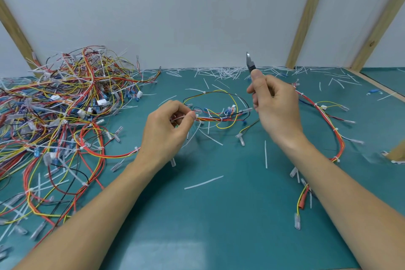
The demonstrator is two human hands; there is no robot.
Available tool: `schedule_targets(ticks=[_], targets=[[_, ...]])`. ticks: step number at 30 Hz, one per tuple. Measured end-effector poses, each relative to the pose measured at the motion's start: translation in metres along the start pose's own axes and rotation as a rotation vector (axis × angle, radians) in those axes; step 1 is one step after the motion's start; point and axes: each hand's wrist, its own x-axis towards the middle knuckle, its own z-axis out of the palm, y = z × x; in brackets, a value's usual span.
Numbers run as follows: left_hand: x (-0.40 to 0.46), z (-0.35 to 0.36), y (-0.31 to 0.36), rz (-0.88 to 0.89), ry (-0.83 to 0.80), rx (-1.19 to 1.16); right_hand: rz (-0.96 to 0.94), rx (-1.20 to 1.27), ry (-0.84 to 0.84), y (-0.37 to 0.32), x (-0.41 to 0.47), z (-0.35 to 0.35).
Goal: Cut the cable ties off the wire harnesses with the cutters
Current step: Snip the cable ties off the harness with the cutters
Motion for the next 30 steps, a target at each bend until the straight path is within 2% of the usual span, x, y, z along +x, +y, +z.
schedule_targets(ticks=[10, 20, 23, 26, 30], targets=[[0.003, -0.002, -0.001, 0.009, 0.024, 0.016, 0.202, 0.143, -0.004, 0.011, 0.008, 0.000], [0.009, -0.007, -0.005, -0.038, 0.038, -0.187, 0.247, 0.074, -0.092, 0.020, 0.002, 0.009], [0.012, -0.009, -0.007, -0.167, 0.115, -0.314, 0.156, 0.149, -0.066, 0.013, -0.002, 0.009], [0.016, -0.013, -0.009, -0.332, 0.157, -0.422, -0.090, 0.147, -0.006, 0.003, -0.011, 0.008], [0.018, -0.013, -0.009, -0.433, 0.056, -0.609, -0.340, 0.054, -0.111, -0.002, -0.027, 0.015]])
